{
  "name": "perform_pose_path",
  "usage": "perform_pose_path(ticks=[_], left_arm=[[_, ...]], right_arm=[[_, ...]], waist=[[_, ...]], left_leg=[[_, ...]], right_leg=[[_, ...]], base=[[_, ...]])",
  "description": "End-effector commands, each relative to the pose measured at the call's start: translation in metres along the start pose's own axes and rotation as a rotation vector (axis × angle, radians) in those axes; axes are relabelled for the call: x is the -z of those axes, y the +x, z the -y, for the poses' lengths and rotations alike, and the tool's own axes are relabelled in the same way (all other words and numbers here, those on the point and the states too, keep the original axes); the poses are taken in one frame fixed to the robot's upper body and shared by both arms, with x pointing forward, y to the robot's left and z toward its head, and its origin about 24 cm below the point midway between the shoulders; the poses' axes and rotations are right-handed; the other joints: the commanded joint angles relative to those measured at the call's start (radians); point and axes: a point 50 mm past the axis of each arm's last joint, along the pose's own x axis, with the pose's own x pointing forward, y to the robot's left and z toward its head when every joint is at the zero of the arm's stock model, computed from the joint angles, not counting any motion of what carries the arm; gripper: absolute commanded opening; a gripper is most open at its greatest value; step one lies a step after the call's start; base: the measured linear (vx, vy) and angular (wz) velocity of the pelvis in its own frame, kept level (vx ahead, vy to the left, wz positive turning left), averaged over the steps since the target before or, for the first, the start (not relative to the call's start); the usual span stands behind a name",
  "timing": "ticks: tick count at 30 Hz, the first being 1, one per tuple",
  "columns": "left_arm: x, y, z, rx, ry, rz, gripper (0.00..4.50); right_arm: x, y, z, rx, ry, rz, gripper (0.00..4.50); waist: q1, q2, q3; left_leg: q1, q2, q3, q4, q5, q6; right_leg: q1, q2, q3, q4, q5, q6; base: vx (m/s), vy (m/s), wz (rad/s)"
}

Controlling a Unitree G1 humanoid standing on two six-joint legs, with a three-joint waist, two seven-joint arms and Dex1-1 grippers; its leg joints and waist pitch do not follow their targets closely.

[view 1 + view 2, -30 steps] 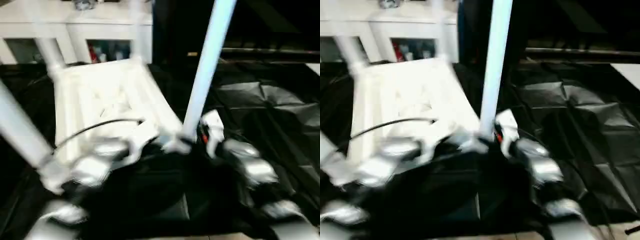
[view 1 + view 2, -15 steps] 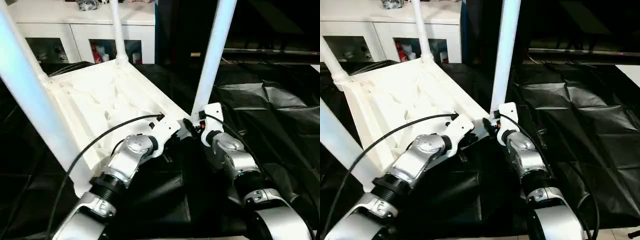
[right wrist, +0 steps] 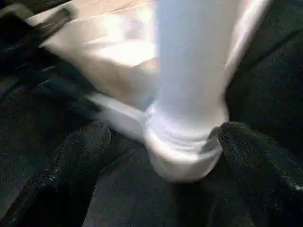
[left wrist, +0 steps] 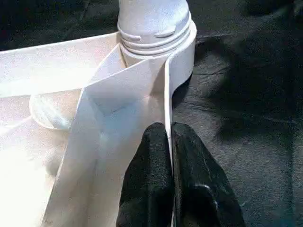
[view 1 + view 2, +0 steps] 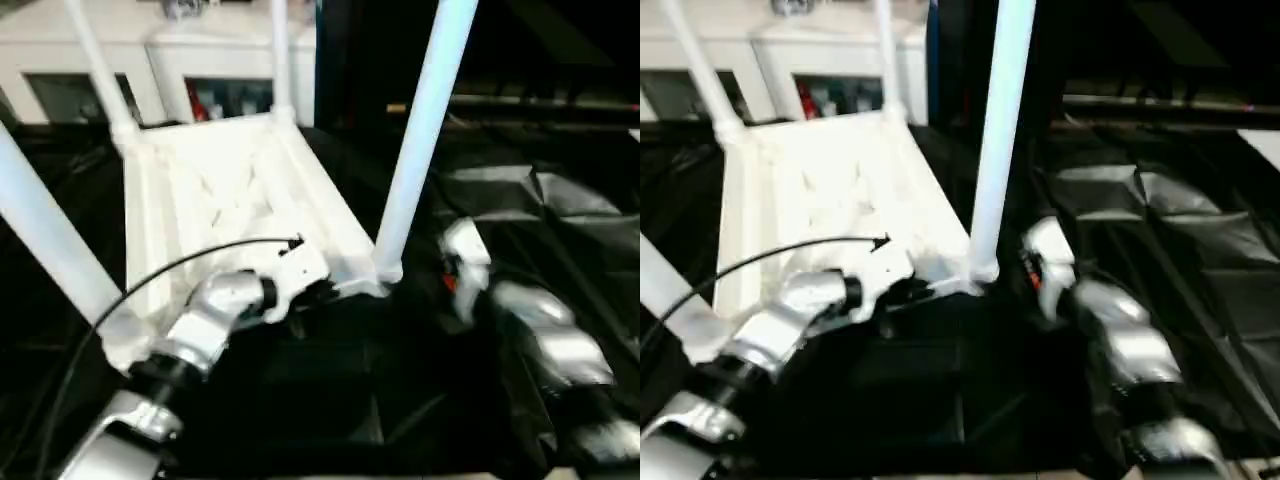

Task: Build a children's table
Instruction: Rotate leg to tighten

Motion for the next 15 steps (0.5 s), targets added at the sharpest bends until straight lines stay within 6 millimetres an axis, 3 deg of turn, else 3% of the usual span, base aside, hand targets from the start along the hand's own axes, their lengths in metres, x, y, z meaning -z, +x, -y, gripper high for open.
perform_pose_path(ticks=[1,4,8,10,11,12,15], left_arm=[[-0.002,-0.004,-0.008,-0.046,-0.012,0.036,0.28],[-0.005,-0.009,-0.007,-0.019,-0.061,0.066,0.61],[-0.010,-0.019,-0.003,0.026,-0.110,0.107,0.93],[-0.011,-0.033,0.005,0.099,-0.137,0.117,1.06],[-0.012,-0.040,0.008,0.132,-0.147,0.114,1.30],[-0.012,-0.042,0.009,0.139,-0.153,0.111,1.35],[-0.012,-0.059,0.018,0.217,-0.172,0.082,1.43]], right_arm=[[-0.008,0.000,-0.004,-0.041,-0.019,0.012,4.16],[-0.007,0.000,-0.009,-0.066,-0.021,0.001,4.19],[-0.010,0.005,-0.015,-0.080,-0.009,0.015,4.19],[-0.011,0.013,-0.020,-0.101,0.010,0.023,4.19],[-0.011,0.018,-0.022,-0.111,0.012,0.025,4.19],[-0.011,0.019,-0.023,-0.115,0.008,0.024,4.19],[-0.012,0.031,-0.026,-0.115,0.018,0.035,4.19]], waist=[[0.004,-0.015,-0.056],[0.001,-0.012,-0.056],[-0.002,-0.008,-0.057],[0.001,-0.008,-0.058],[-0.004,-0.008,-0.057],[-0.003,-0.005,-0.059],[-0.003,-0.004,-0.059]], left_leg=[[0.004,0.025,-0.017,-0.067,-0.286,0.046],[0.006,0.024,-0.017,-0.065,-0.293,0.038],[0.004,0.030,-0.018,-0.068,-0.280,0.035],[0.005,0.031,-0.018,-0.068,-0.271,0.033],[-0.001,0.032,-0.019,-0.071,-0.260,0.033],[0.005,0.031,-0.016,-0.068,-0.252,0.035],[0.006,0.031,-0.016,-0.068,-0.245,0.027]], right_leg=[[0.044,-0.051,0.037,-0.093,-0.373,-0.137],[0.040,-0.053,0.037,-0.098,-0.422,-0.130],[0.039,-0.049,0.038,-0.088,-0.340,-0.171],[0.040,-0.051,0.039,-0.081,-0.313,-0.184],[0.044,-0.050,0.038,-0.075,-0.285,-0.196],[0.039,-0.048,0.040,-0.074,-0.257,-0.204],[0.042,-0.050,0.041,-0.066,-0.233,-0.216]], base=[[0.000,0.000,0.00],[0.000,0.000,0.00],[0.000,0.000,0.00],[0.000,0.000,0.00],[0.000,0.000,0.00],[0.000,0.000,0.00],[0.000,0.000,0.00]])
